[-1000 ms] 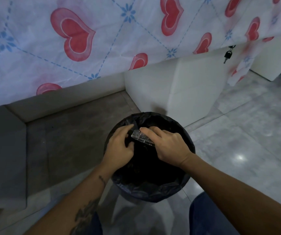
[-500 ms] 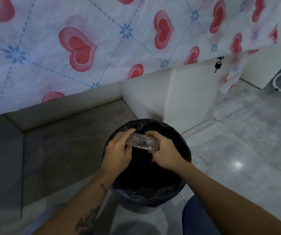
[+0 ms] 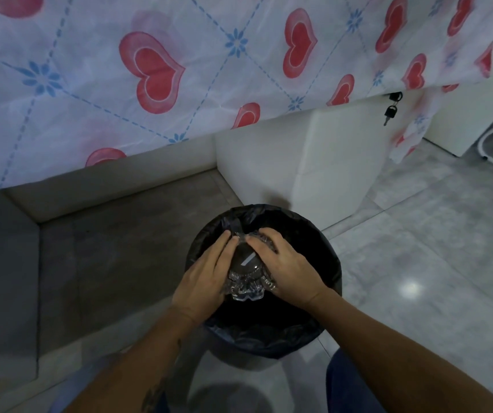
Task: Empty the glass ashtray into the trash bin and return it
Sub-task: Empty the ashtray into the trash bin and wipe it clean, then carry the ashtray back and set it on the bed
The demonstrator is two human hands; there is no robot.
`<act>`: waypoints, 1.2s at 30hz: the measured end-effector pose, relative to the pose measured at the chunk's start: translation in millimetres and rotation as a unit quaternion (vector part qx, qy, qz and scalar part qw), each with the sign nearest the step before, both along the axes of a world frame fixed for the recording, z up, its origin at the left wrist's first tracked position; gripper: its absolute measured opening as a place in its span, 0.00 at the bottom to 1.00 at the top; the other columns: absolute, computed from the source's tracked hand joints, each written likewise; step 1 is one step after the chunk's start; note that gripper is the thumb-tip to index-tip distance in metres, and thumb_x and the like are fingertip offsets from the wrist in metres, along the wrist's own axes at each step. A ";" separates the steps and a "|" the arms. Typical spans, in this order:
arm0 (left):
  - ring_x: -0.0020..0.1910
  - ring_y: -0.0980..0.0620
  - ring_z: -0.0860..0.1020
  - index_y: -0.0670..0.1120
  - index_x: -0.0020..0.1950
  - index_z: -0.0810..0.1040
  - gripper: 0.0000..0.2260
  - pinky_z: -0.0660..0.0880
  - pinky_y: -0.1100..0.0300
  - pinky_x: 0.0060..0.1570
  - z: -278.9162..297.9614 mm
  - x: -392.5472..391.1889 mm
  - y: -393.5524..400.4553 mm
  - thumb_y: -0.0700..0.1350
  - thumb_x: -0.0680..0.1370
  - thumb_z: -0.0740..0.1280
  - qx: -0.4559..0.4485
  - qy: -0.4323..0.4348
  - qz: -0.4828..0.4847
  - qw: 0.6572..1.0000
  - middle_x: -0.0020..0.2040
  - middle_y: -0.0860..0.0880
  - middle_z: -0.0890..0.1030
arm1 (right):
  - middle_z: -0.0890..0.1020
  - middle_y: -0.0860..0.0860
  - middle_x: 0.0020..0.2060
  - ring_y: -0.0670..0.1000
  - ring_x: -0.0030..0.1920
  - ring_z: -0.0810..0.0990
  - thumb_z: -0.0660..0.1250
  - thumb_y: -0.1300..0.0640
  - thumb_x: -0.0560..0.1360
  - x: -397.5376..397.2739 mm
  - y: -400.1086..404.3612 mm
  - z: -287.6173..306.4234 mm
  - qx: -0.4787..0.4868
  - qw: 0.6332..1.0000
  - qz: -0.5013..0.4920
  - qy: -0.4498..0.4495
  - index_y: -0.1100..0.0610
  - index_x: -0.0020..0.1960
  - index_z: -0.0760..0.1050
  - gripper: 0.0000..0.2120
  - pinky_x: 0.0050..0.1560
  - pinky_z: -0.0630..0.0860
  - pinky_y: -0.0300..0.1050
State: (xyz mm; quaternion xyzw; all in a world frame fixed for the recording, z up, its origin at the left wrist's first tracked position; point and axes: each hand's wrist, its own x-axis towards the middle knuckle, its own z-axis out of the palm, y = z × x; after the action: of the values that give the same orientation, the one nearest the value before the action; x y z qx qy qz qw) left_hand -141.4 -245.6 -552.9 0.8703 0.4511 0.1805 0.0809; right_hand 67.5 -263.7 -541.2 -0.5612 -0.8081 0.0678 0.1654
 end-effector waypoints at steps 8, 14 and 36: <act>0.74 0.45 0.67 0.43 0.77 0.57 0.38 0.70 0.52 0.68 2.9 1.0 8.3 0.36 0.69 0.67 -0.004 -0.007 -0.015 1.000 0.77 0.42 0.63 | 0.64 0.57 0.74 0.61 0.64 0.76 0.69 0.48 0.74 1.2 2.4 5.3 -0.018 1.000 -0.022 -0.001 0.50 0.77 0.60 0.35 0.54 0.83 0.57; 0.70 0.47 0.71 0.47 0.75 0.63 0.30 0.68 0.55 0.69 11.9 8.0 23.7 0.37 0.73 0.64 -0.151 -0.075 -0.048 0.985 0.73 0.47 0.69 | 0.75 0.53 0.64 0.58 0.58 0.79 0.68 0.59 0.69 12.4 12.5 18.6 -0.144 0.986 -0.047 0.063 0.48 0.71 0.65 0.32 0.57 0.79 0.57; 0.53 0.59 0.78 0.56 0.70 0.70 0.19 0.74 0.60 0.60 480.5 1.8 -41.3 0.43 0.81 0.61 -0.274 -0.272 0.101 0.917 0.59 0.55 0.80 | 0.83 0.54 0.41 0.55 0.32 0.83 0.56 0.53 0.83 -22.5 -63.6 482.9 -0.350 0.837 -0.203 0.368 0.44 0.68 0.65 0.14 0.31 0.82 0.51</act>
State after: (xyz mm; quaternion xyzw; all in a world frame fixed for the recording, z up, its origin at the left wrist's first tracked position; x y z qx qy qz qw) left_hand -139.6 -286.9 -72.4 0.6810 0.5291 0.2866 0.4174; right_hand 44.9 -327.2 -58.3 -0.6664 -0.4781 0.5129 0.2535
